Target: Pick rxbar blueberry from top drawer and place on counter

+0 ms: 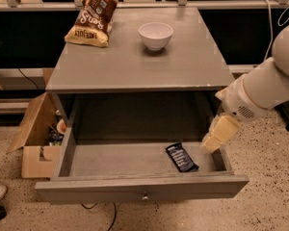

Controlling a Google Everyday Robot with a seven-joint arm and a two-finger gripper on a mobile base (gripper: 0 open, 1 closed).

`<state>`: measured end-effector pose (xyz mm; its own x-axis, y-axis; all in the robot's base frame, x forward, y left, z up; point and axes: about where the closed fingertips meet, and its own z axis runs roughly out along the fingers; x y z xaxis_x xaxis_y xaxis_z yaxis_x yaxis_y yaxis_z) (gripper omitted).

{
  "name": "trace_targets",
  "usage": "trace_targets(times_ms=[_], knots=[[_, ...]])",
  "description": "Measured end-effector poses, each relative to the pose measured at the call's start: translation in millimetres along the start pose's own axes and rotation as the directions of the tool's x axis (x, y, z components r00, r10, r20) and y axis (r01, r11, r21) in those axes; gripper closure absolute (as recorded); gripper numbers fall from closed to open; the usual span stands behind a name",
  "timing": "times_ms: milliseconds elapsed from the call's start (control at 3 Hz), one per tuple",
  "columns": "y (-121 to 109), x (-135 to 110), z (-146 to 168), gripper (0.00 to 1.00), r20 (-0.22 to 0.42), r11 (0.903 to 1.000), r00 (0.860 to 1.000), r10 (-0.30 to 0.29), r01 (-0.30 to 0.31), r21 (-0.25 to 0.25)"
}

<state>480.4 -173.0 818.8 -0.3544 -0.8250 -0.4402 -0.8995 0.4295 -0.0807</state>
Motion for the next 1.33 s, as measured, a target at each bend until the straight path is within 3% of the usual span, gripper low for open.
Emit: trace_targets(times_ms=[667,1333], knots=[[5.2,14.0,78.0,0.00,0.036,0.9988,0.999,-0.001,0.002,-0.049],[-13.1,20.3,136.9,0.00,0.071,0.9961,0.995,0.072,-0.069,-0.055]])
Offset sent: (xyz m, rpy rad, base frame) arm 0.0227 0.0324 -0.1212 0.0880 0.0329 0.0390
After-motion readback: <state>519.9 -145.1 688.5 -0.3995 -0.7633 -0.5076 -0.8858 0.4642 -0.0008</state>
